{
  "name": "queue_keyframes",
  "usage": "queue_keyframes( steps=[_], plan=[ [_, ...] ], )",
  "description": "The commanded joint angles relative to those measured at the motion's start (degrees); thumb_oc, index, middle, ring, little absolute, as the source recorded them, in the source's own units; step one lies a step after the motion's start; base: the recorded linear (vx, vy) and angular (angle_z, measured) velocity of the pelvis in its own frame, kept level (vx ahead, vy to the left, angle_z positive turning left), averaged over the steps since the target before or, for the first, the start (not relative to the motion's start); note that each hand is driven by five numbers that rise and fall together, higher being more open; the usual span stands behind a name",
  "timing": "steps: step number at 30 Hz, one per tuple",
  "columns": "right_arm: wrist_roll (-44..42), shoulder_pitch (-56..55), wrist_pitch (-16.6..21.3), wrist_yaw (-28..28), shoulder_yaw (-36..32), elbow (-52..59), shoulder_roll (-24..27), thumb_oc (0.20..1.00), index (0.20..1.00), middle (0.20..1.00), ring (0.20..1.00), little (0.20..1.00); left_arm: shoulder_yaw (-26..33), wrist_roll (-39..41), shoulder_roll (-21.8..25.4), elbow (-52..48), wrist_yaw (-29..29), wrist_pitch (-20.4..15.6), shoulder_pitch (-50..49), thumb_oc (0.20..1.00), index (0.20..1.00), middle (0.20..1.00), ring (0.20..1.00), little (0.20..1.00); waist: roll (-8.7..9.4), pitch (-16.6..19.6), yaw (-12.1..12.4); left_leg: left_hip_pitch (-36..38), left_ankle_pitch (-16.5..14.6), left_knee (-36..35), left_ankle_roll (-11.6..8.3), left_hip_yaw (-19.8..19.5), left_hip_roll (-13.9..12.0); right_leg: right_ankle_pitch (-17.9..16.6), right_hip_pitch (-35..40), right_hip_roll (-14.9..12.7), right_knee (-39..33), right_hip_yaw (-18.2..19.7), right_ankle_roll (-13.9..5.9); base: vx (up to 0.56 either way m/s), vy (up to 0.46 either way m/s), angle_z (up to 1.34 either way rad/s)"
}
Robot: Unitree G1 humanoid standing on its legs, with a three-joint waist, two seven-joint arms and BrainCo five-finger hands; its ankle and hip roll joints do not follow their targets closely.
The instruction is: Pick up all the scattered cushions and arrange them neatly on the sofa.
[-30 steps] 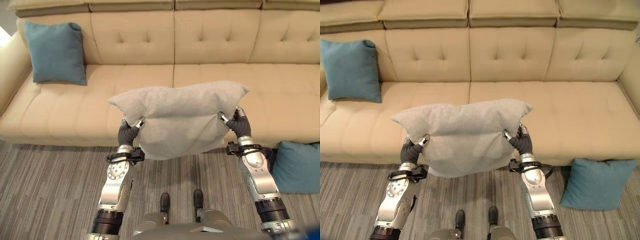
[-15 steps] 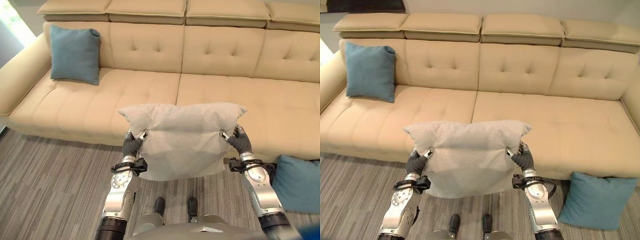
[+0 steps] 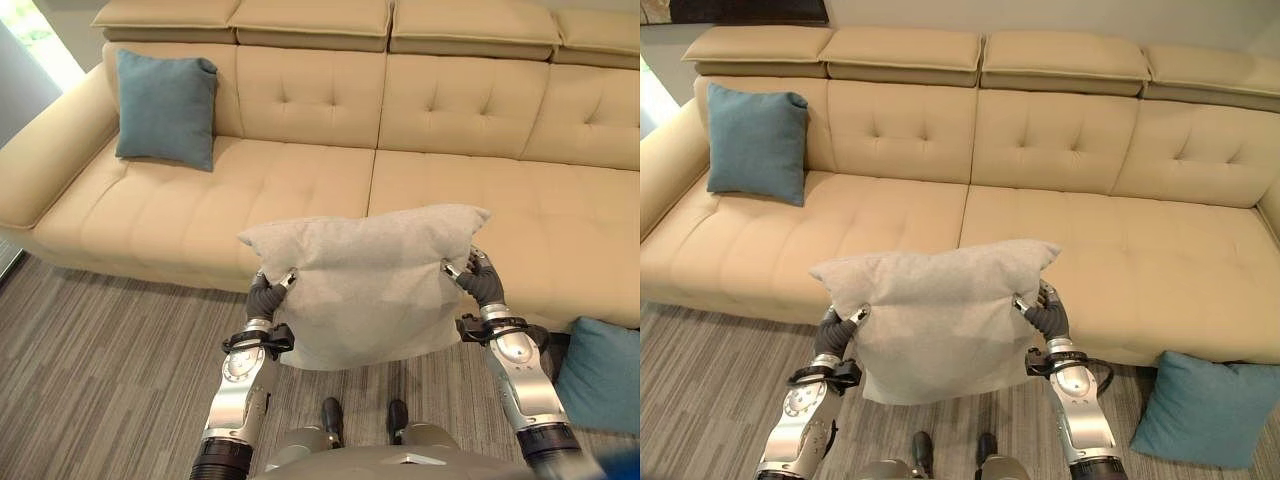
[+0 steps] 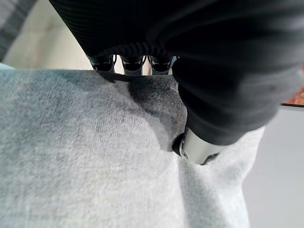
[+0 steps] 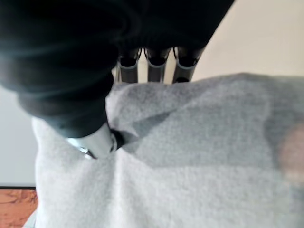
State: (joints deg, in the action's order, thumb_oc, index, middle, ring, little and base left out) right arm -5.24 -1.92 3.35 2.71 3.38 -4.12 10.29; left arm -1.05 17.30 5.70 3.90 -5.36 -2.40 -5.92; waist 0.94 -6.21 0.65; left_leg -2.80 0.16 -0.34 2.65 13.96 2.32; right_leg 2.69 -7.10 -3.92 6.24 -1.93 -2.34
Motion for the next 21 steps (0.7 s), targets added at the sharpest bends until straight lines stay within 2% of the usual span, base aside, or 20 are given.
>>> queue_keyframes(
  steps=[1, 3, 4, 5, 6, 9, 12, 14, 16, 17, 19, 20, 21],
  plan=[
    [-0.3, 6.1, 4.9, -0.2, -1.5, 4.3, -1.8, 0.2, 0.2, 0.2, 0.2, 0.2, 0.4, -0.3, 0.9, -5.9, 0.7, -4.5, 2.7, 0.2, 0.2, 0.2, 0.2, 0.2, 1.32, 3.1, 1.7, 0.1, -0.2, -1.1, -2.7, -6.0, -0.2, -7.5, 9.7, 2.3, -2.0, 3.5, -3.91, 0.09, 0.162, -0.32],
    [-0.1, 6.8, 5.2, -0.5, -0.7, 4.9, -2.5, 0.2, 0.2, 0.2, 0.2, 0.2, 0.3, -0.3, 1.3, -5.9, 0.7, -4.4, 3.1, 0.2, 0.2, 0.2, 0.2, 0.2, 0.43, 2.7, 2.2, 1.1, 0.0, -2.1, -2.11, -6.3, -0.2, -8.3, 7.3, 2.0, 4.1, 3.4, -4.72, 0.09, 0.181, -0.58],
    [-0.1, 6.9, 5.6, -0.8, 0.6, 5.9, -3.1, 0.2, 0.2, 0.2, 0.2, 0.2, 0.0, -0.4, 1.7, -5.7, 0.4, -4.6, 3.5, 0.2, 0.2, 0.2, 0.2, 0.2, -0.89, 1.9, 2.0, 2.8, 0.2, -2.9, -1.85, -6.8, -0.7, -9.6, 3.7, 2.1, 11.1, 2.7, -5.59, 0.15, 0.174, -0.65],
    [0.3, 6.5, 5.8, -0.9, 0.8, 6.7, -3.3, 0.2, 0.2, 0.2, 0.2, 0.2, -0.6, -0.4, 1.4, -5.6, 0.5, -4.7, 3.6, 0.2, 0.2, 0.2, 0.2, 0.2, -1.26, 1.7, 1.3, 4.0, 0.1, -2.9, -1.81, -8.0, -0.6, -9.1, 1.1, 3.4, 10.9, 3.0, -4.81, 0.13, 0.123, -0.54],
    [0.3, 6.5, 5.8, -0.9, 0.8, 6.8, -3.2, 0.2, 0.2, 0.2, 0.2, 0.2, -0.6, -0.4, 1.4, -5.6, 0.5, -4.7, 3.6, 0.2, 0.2, 0.2, 0.2, 0.2, -1.27, 1.6, 1.2, 4.2, 0.0, -3.0, -1.81, -8.1, -0.6, -9.0, 1.2, 3.3, 11.0, 2.9, -4.81, 0.14, 0.036, -0.21],
    [0.3, 6.2, 5.8, -0.5, 1.2, 6.3, -3.1, 0.2, 0.2, 0.2, 0.2, 0.2, -1.5, -0.8, 1.1, -5.5, 0.6, -4.7, 3.3, 0.2, 0.2, 0.2, 0.2, 0.2, -1.19, 0.9, 0.1, 6.6, -1.1, -3.9, -1.43, -9.6, 0.0, -7.9, -0.8, 4.7, 4.9, 3.5, -3.66, 0.13, -0.013, 0.13],
    [0.8, 5.6, 5.6, -0.1, 1.4, 6.2, -2.2, 0.2, 0.2, 0.2, 0.2, 0.2, -2.3, -0.9, 1.1, -5.7, 0.1, -4.5, 3.9, 0.2, 0.2, 0.2, 0.2, 0.2, -0.71, -0.2, -1.5, 8.5, -2.0, -4.4, -1.31, -12.3, 0.8, -9.5, -4.8, 6.6, 0.0, 6.6, -3.82, 0.13, -0.038, 0.14],
    [0.6, 5.2, 5.7, 0.0, 1.4, 6.1, -2.0, 0.2, 0.2, 0.2, 0.2, 0.2, -2.9, -0.5, 1.0, -5.6, 0.6, -4.6, 4.3, 0.2, 0.2, 0.2, 0.2, 0.2, -0.05, -0.1, -1.8, 9.1, -3.0, -4.3, -1.48, -12.9, 1.0, -10.1, -2.8, 5.8, -2.6, 6.7, -3.71, 0.08, -0.084, 0.67],
    [0.8, 4.9, 6.1, 0.2, 0.9, 5.8, -2.1, 0.2, 0.2, 0.2, 0.2, 0.2, -3.1, -0.5, 0.3, -5.7, 0.8, -4.8, 4.5, 0.2, 0.2, 0.2, 0.2, 0.2, 0.42, 0.4, -1.9, 8.6, -2.6, -2.9, -2.04, -13.9, 0.7, -10.3, -1.9, 6.6, -3.1, 8.5, -2.85, 0.08, -0.127, 0.9],
    [0.7, 4.8, 6.1, 0.3, 0.3, 5.6, -1.9, 0.2, 0.2, 0.2, 0.2, 0.2, -3.1, -0.2, 0.3, -5.7, 0.9, -4.9, 4.5, 0.2, 0.2, 0.2, 0.2, 0.2, 0.54, 0.7, -2.1, 8.5, -2.7, -2.2, -2.49, -14.2, 0.3, -10.2, -1.2, 6.4, -3.8, 8.2, -2.56, 0.11, -0.153, 0.58],
    [0.4, 4.2, 6.4, 0.5, -0.5, 5.5, -1.7, 0.2, 0.2, 0.2, 0.2, 0.2, -3.6, 0.0, 0.1, -5.6, 1.3, -5.0, 4.5, 0.2, 0.2, 0.2, 0.2, 0.2, 1.11, 1.2, -2.6, 7.2, -3.1, 1.6, -3.54, -14.1, -0.7, -9.7, 0.7, 5.7, -5.3, 6.6, -1.78, 0.14, -0.221, 0.52],
    [0.1, 3.9, 6.3, 0.8, -2.2, 5.0, -0.6, 0.2, 0.2, 0.2, 0.2, 0.2, -4.3, 0.4, -0.1, -5.4, 1.4, -4.8, 5.3, 0.2, 0.2, 0.2, 0.2, 0.2, 2.34, 0.8, -3.2, 2.0, -1.7, 11.4, -4.69, -13.2, -2.2, -9.6, 3.5, 4.5, -7.4, 4.5, -0.78, 0.11, -0.216, 0.76],
    [0.1, 3.9, 6.3, 0.8, -2.2, 5.0, -0.6, 0.2, 0.2, 0.2, 0.2, 0.2, -4.3, 0.4, -0.1, -5.4, 1.4, -4.8, 5.3, 0.2, 0.2, 0.2, 0.2, 0.2, 2.32, 0.9, -3.3, 1.8, -1.7, 11.7, -4.7, -13.3, -2.2, -9.7, 3.5, 4.5, -7.4, 4.4, -0.78, 0.09, -0.177, 1.0]
  ],
)
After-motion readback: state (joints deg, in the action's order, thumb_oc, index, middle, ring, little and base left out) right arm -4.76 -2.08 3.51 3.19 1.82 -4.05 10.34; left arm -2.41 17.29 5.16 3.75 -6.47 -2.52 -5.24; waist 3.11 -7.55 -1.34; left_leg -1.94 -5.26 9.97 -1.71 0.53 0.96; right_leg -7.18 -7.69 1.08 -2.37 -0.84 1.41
